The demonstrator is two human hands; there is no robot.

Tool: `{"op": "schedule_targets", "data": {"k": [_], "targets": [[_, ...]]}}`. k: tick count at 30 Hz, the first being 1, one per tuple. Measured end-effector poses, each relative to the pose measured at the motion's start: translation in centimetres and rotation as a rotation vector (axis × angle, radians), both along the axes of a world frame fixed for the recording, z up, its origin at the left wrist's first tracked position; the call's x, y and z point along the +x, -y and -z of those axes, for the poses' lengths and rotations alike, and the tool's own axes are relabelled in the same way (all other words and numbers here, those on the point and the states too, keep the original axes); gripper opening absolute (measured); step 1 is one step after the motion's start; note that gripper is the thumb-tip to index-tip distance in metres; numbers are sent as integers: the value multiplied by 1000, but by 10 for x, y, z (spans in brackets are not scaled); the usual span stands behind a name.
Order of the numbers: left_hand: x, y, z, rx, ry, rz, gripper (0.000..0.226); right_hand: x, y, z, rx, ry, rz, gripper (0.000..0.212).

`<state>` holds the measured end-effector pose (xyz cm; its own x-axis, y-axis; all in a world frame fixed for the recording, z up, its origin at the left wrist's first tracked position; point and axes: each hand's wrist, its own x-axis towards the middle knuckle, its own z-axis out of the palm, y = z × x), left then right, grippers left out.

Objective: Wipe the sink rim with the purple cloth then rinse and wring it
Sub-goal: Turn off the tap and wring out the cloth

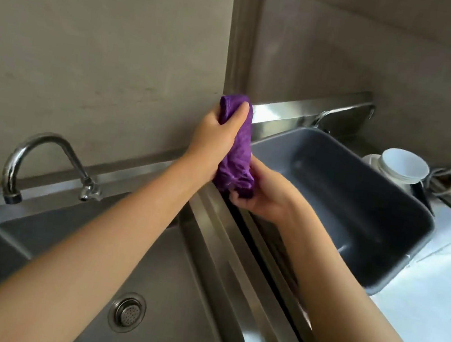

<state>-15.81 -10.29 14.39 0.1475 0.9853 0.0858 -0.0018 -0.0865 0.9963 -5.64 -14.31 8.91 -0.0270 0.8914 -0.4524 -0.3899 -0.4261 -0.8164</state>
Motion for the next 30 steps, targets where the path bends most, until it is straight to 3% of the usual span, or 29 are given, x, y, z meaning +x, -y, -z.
{"op": "schedule_targets", "data": {"k": [4,6,11,14,16,21,25,27,30], "targets": [[31,-1,-17,103,-9,18,23,57,1,-13,218,86,257,11],[51,4,-23,136,5,45,14,78,4,-9,291,17,329,10],[93,16,-27,66,24,201,13,102,16,-1,262,-228,235,35],[103,9,-25,-58,67,280,14,120,16,-1,188,-100,150,59],[107,4,-19,-112,81,320,24,137,14,0,151,-20,114,56],[131,1,-11,-136,45,446,20,168,7,-1,196,16,12,68],[143,-12,0,-336,338,452,40,186,-4,-14,352,34,365,44],[146,-15,19,-486,422,422,43,192,-12,-16,392,192,524,35],[149,-12,51,-661,276,398,45,191,-24,-9,316,778,529,41]]}}
